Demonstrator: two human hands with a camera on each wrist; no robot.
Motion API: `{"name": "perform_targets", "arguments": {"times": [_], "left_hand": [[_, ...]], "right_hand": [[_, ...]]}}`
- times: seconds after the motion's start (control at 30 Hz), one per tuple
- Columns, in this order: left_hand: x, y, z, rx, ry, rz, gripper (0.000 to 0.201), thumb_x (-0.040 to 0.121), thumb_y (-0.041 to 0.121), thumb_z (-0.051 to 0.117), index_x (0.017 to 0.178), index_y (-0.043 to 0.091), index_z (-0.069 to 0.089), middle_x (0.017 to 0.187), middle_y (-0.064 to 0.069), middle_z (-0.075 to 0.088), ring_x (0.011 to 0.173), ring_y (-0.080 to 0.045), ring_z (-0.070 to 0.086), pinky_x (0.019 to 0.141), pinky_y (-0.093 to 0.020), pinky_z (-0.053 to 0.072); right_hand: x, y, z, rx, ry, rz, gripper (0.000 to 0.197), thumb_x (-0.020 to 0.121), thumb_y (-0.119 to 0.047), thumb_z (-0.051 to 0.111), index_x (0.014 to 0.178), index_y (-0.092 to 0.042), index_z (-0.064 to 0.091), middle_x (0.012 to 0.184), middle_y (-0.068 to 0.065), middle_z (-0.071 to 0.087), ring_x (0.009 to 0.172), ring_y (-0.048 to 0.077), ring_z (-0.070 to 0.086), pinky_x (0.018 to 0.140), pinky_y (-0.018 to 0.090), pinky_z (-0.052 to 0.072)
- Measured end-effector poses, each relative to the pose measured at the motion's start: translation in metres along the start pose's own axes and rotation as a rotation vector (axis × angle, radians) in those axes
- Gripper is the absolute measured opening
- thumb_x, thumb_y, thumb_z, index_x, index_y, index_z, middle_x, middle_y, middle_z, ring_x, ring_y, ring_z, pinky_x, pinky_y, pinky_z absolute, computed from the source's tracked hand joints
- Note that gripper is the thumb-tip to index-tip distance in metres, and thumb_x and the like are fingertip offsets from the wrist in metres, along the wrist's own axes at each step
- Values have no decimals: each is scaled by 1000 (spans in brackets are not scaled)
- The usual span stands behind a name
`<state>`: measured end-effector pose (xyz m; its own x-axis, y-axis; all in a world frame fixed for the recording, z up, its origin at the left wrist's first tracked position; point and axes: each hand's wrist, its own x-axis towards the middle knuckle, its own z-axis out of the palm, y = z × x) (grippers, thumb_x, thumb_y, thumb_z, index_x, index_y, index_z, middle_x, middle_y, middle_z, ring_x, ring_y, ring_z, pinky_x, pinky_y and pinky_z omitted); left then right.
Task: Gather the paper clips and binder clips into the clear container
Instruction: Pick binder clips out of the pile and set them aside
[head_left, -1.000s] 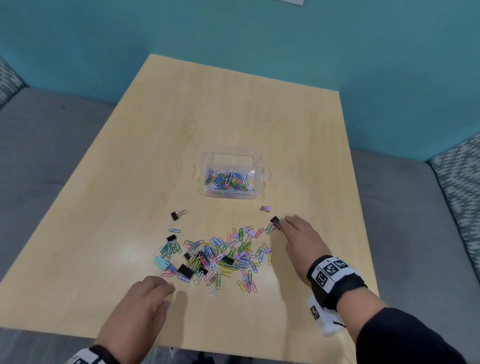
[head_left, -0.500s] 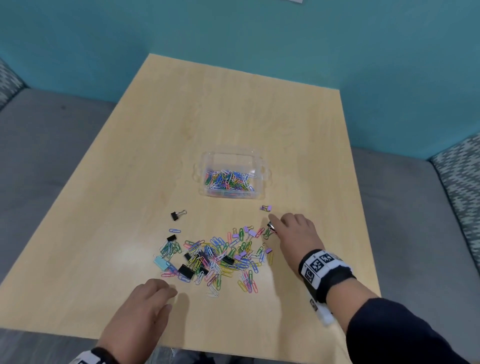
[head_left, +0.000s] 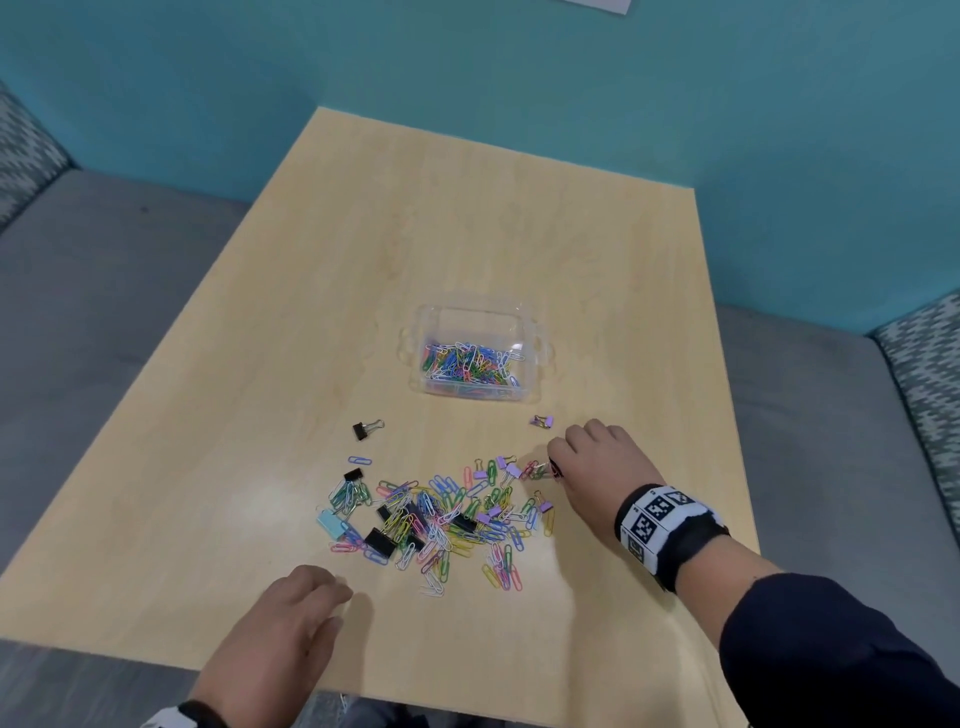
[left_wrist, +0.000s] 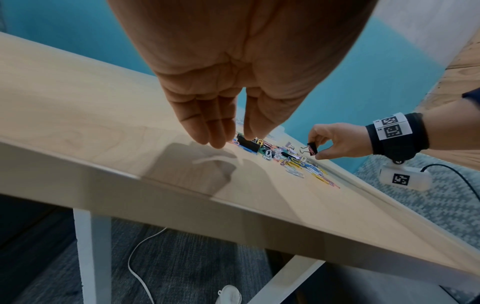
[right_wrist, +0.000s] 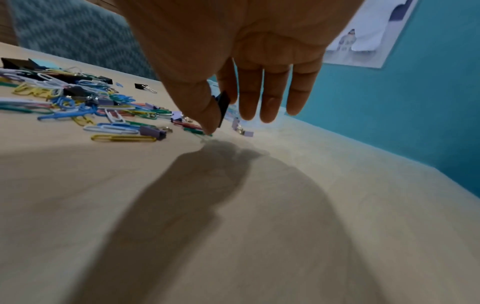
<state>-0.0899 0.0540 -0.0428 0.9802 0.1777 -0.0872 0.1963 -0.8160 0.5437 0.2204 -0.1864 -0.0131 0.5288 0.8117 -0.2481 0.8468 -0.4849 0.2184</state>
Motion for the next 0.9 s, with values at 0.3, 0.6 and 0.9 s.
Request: {"name": "perform_targets", "arguments": {"times": [0.3, 0.6, 0.9], "left_hand": [[0, -2, -5, 18, -8, -19, 25, 82, 34, 42, 99, 29, 60, 98, 10, 58, 84, -1, 51, 72, -11, 38], [-1, -3, -2, 30, -28, -30, 26, 82, 35, 40, 99, 31, 60, 99, 12, 58, 83, -2, 54, 67, -11, 40], [-2, -2, -6, 42, -37, -20, 24, 80, 35, 41, 94, 31, 61, 93, 12, 57, 79, 4, 52, 66, -9, 38]], "right_hand": [[-8, 6, 0, -29, 68, 7, 23, 74, -13, 65, 86, -15, 46, 79, 5, 53, 72, 29, 45, 67, 40, 40], [-10, -7, -13, 166, -40, 90, 27, 74, -21, 67, 89, -17, 45, 77, 3, 58, 70, 27, 52, 58, 36, 44], [-8, -19, 2, 283, -107, 202, 21, 89, -20, 49, 108, -16, 40, 99, 3, 57, 91, 25, 51, 61, 33, 35]]}}
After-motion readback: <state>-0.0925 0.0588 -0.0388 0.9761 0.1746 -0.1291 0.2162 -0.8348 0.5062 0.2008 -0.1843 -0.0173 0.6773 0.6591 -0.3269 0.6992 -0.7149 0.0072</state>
